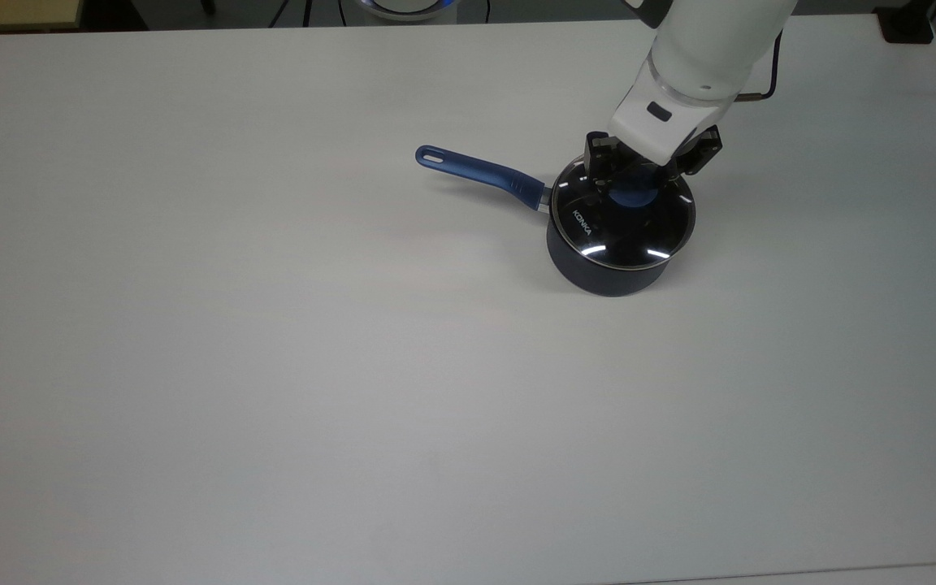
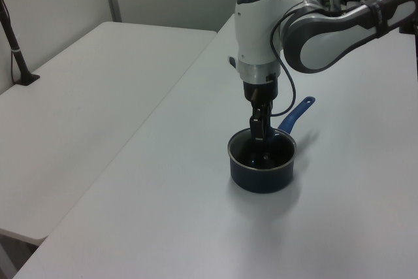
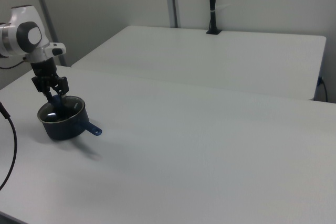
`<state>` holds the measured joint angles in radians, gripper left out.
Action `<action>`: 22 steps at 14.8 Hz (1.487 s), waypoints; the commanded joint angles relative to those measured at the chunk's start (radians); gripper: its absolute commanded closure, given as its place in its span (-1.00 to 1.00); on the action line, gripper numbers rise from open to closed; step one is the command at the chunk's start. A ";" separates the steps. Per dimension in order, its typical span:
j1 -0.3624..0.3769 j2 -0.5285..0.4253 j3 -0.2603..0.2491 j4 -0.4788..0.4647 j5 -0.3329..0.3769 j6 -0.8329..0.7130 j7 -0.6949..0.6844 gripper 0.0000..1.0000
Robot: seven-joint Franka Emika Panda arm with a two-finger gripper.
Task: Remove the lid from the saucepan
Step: 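Lower the gripper onto the blue knob and close on it, then lift the glass lid off the saucepan and carry it beside the handle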
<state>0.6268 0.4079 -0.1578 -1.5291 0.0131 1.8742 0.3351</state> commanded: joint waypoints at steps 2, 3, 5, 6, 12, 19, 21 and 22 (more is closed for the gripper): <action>-0.002 -0.017 0.001 -0.023 -0.007 0.023 -0.025 0.11; -0.002 -0.018 0.000 -0.023 -0.007 0.020 -0.027 0.13; -0.004 -0.027 0.000 -0.020 -0.007 0.014 -0.041 0.23; -0.010 -0.032 0.000 -0.017 -0.007 0.013 -0.050 0.25; -0.027 -0.069 -0.002 0.004 -0.005 -0.038 -0.054 0.31; -0.139 -0.084 -0.012 0.009 -0.015 -0.044 -0.134 0.31; -0.194 -0.081 -0.020 0.004 -0.015 -0.041 -0.177 0.31; -0.222 -0.081 -0.023 0.004 -0.015 -0.040 -0.206 0.31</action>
<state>0.4719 0.3390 -0.1705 -1.5209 0.0110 1.8519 0.2084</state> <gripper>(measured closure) 0.392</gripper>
